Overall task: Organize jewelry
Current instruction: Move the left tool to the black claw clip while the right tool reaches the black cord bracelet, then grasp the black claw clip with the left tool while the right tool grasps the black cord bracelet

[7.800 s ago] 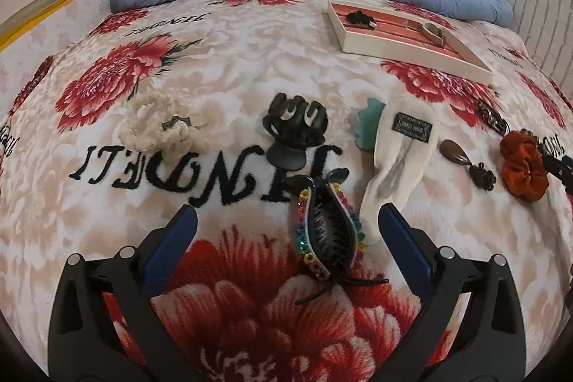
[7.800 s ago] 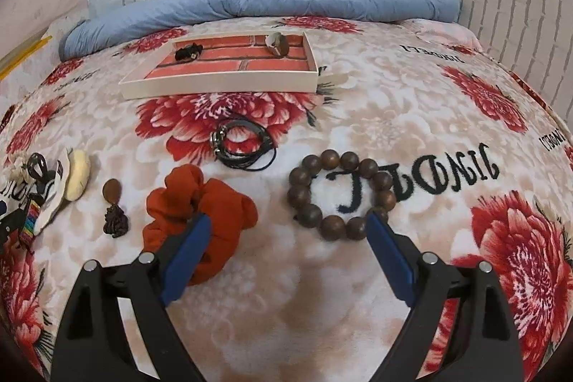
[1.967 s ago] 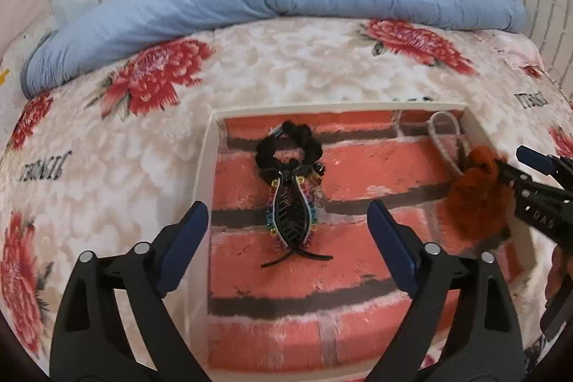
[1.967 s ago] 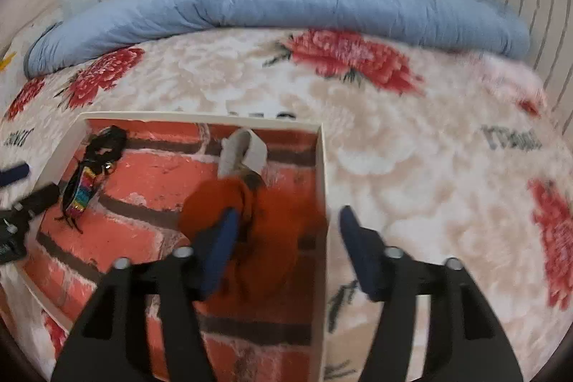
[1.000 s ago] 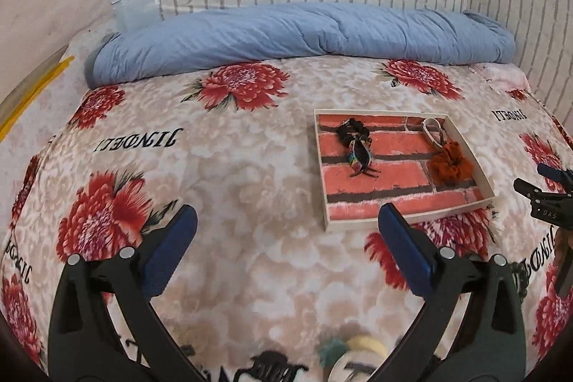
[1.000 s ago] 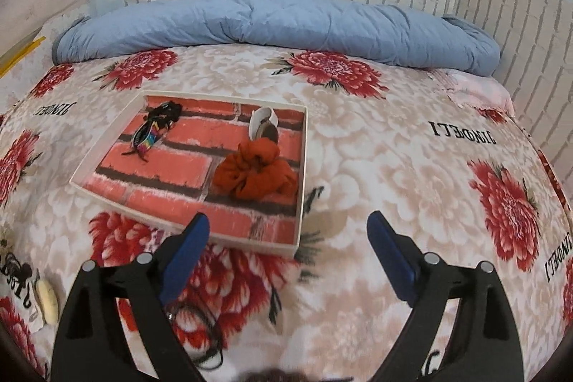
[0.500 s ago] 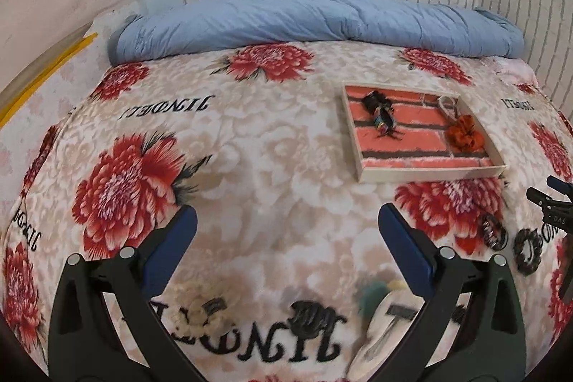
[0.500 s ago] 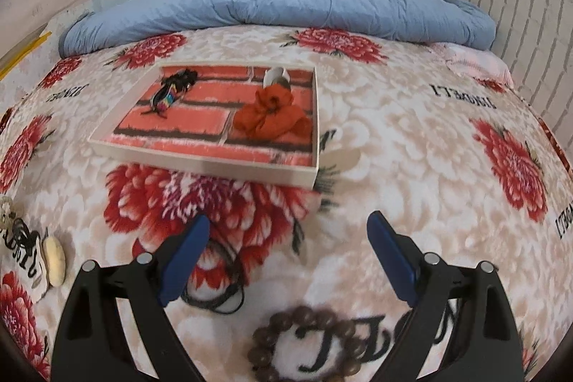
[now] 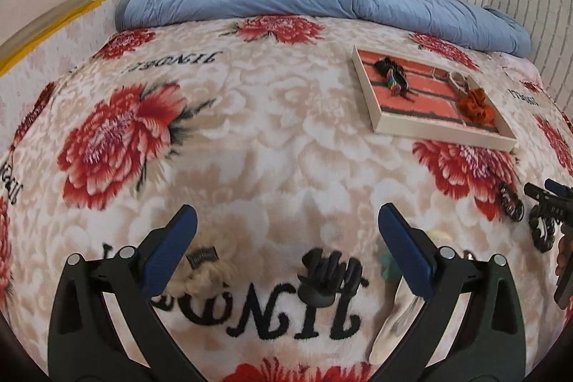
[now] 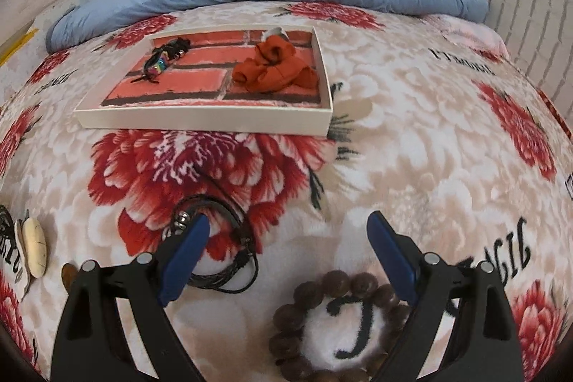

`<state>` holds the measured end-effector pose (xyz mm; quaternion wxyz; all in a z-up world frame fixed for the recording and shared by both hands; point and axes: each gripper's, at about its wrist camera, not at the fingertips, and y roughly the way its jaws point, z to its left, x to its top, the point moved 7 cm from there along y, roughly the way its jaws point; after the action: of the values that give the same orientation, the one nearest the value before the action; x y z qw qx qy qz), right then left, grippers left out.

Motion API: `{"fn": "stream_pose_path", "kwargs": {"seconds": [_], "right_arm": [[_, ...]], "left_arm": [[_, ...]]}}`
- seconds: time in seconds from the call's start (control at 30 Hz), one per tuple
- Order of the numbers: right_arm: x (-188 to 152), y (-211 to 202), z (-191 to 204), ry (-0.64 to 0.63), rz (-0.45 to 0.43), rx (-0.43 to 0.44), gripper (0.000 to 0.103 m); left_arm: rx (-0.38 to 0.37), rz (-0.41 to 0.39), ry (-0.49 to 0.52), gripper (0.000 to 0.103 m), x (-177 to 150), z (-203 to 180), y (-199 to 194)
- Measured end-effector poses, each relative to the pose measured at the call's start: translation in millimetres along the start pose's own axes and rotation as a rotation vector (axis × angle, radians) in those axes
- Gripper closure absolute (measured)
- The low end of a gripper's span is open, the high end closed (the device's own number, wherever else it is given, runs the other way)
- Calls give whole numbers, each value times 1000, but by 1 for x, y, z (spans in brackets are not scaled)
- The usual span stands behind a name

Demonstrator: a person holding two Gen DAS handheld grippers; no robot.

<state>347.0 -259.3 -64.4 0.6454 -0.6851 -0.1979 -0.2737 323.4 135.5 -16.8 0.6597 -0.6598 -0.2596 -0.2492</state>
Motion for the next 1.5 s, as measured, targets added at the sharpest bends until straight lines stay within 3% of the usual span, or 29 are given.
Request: {"fn": "stream_pose_path", "kwargs": {"seconds": [0.5,0.73,0.87,1.07,1.33,1.5], "right_arm": [[-6,9,14,-48,-21,-20,17],[-14,23,22,-72,19,-31,36],[-16,28,23,-68,32,-10,40],[-17,30,29,-84,31,4,52],[-19,27,34,-91,20,30,69],[-20,25,35,-88,13,43,73]], "left_arm": [[19,9,51,5,-38,-18,26],[17,27,61,5,-49,-21,38],[-8,32,48,5,-51,-19,43],[-26,70,58,20,-55,-24,53],[-22,61,55,35,-55,-24,53],[-32,48,63,46,-55,-26,50]]}}
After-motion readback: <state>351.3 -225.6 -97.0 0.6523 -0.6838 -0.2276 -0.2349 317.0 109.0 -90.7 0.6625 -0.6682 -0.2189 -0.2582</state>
